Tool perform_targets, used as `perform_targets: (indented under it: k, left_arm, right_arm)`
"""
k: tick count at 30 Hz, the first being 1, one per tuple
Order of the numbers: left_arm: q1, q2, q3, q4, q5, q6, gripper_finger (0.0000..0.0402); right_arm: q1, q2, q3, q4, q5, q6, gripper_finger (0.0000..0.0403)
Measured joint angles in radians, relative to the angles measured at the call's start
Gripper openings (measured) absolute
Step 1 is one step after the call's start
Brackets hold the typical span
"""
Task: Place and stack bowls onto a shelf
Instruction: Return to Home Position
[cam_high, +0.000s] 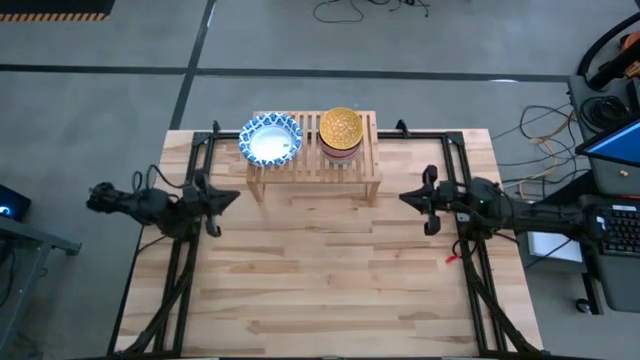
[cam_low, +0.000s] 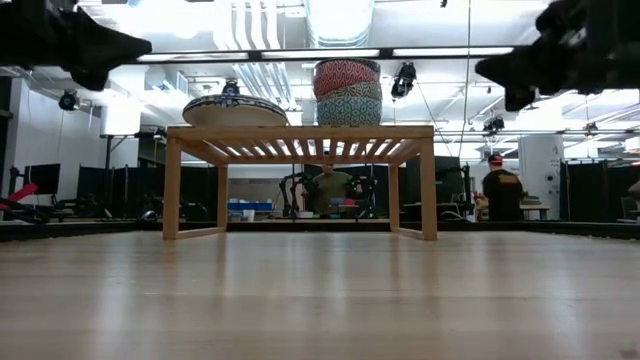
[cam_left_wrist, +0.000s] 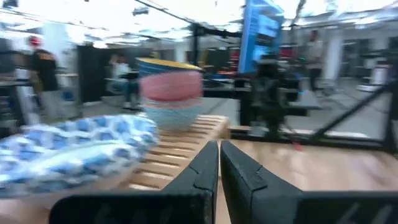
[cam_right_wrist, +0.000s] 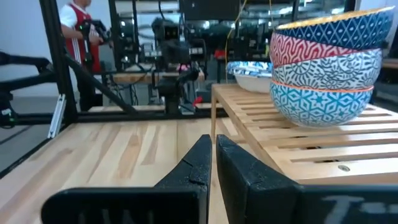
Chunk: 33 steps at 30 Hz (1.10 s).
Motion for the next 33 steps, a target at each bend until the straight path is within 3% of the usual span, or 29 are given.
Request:
perform_targets:
  k: [4, 9, 15, 18, 24, 33]
  left_arm:
    - [0.040, 0.001, -0.061, 0.002, 0.092, -0.063, 0.0000]
    - [0.046, 0.001, -0.181, 0.131, 0.090, -0.101, 0.0000]
    - [0.047, 0.028, -0.176, 0.107, 0.090, -0.146, 0.0000]
    - [0.047, 0.039, -0.176, 0.101, 0.028, -0.123, 0.0000]
    - [0.047, 0.069, -0.176, 0.092, -0.226, -0.128, 0.0000]
    - [0.047, 0.091, -0.174, 0.094, -0.247, -0.128, 0.0000]
  right_arm:
    - [0.000, -0.087, -0.058, 0.009, 0.000, 0.004, 0.0013]
    - [0.000, -0.185, -0.113, -0.009, -0.021, -0.025, 0.0013]
    - [0.000, -0.252, -0.113, -0.049, -0.071, -0.084, 0.0013]
    - [0.000, -0.265, -0.113, -0.052, -0.070, -0.109, 0.0013]
    - [0.000, -0.257, -0.113, -0.057, -0.043, -0.157, 0.0013]
    - [0.000, -0.247, -0.113, -0.057, -0.043, -0.156, 0.0013]
